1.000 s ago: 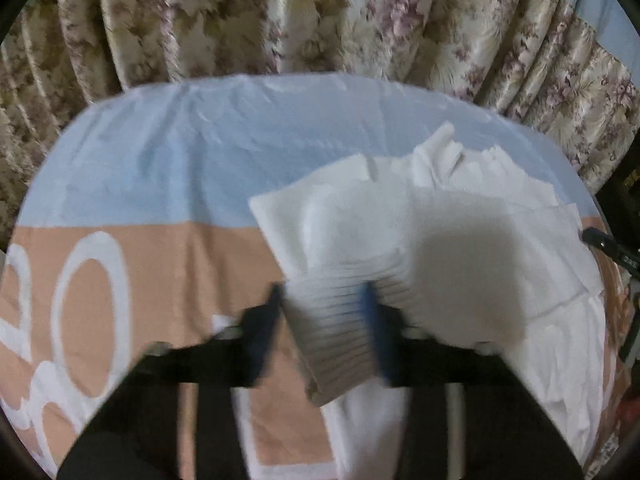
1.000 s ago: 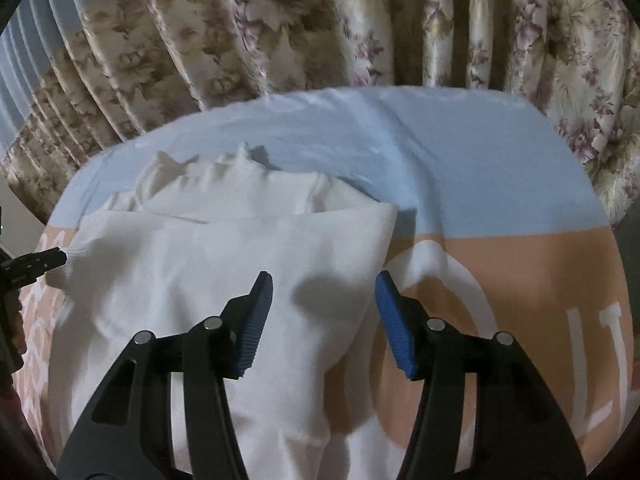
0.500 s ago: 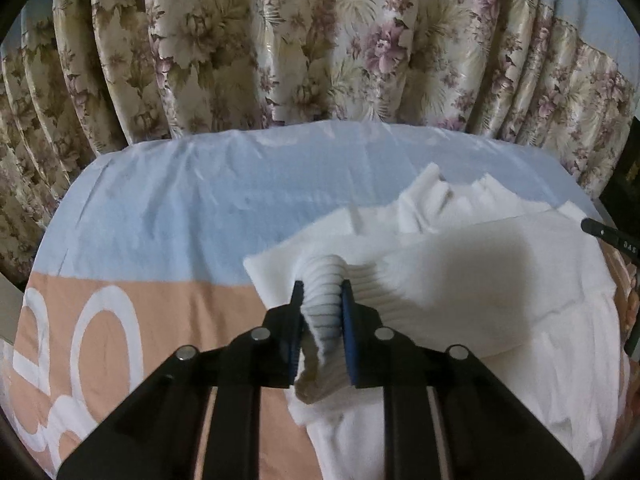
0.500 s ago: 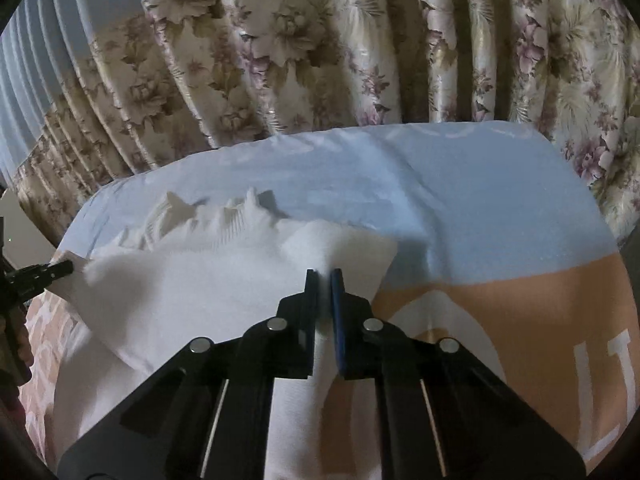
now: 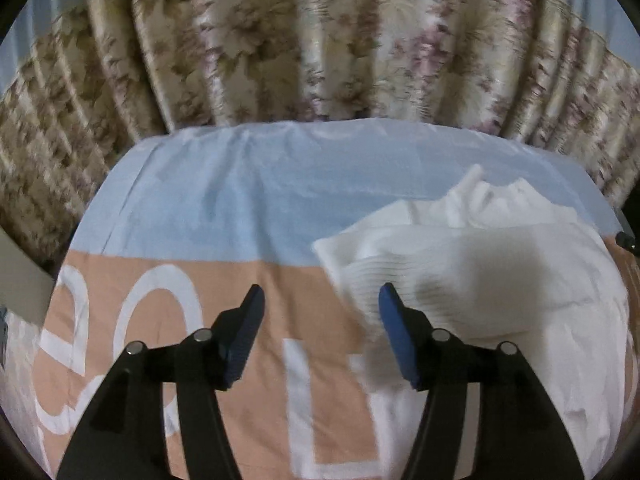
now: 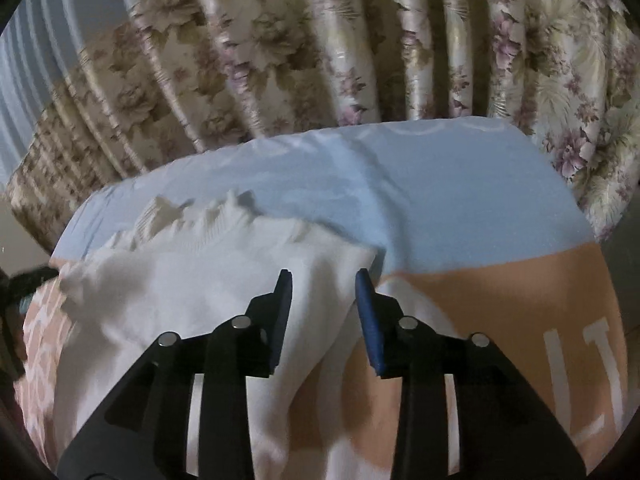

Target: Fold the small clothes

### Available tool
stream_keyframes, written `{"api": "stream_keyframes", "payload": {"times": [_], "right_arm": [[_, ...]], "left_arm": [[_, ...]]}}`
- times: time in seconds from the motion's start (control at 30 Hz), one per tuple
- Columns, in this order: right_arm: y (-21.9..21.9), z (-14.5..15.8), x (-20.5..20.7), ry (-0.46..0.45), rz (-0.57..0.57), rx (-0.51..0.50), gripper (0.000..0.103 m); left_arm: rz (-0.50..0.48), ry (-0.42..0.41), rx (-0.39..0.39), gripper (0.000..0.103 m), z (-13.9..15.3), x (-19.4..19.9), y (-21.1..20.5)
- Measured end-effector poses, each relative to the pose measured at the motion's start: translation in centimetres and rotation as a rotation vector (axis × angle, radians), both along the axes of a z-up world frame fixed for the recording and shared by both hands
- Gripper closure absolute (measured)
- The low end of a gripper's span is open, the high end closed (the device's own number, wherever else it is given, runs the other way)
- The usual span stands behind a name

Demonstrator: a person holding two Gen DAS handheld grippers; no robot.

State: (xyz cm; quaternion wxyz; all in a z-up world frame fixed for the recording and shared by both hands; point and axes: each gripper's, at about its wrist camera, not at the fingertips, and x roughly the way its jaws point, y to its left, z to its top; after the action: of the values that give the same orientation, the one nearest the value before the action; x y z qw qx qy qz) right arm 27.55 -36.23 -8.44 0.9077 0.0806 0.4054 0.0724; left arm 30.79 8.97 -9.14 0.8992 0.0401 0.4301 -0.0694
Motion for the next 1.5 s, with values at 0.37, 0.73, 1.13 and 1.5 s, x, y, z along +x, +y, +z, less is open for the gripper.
{"api": "stream_keyframes", "payload": {"times": [0.37,0.73,1.13,1.5], "right_arm": [[6.9,-4.1,-2.8,0.074,0.182,-0.233,0.069],[4.7,-1.7,-4.4,0.032,0.126,-0.092,0.068],[8.7,-1.5,-12.6,0.1,0.195,-0.026,0.039],[8.8,-3.7,-18.0,0.17,0.187,-0.153,0.097]], "left_arm": [[-0.175,0.091,0.009,0.038,-5.0,0.4,-8.7],[-0.1,0.032,-0.014,0.017,-2.6,-2.5,-7.5],[-0.089,0.12,-0.101,0.013,-2.6,-12.6,-7.2],[-0.077,0.193,-0.084,0.013,-5.2,-19.7,-7.3]]}}
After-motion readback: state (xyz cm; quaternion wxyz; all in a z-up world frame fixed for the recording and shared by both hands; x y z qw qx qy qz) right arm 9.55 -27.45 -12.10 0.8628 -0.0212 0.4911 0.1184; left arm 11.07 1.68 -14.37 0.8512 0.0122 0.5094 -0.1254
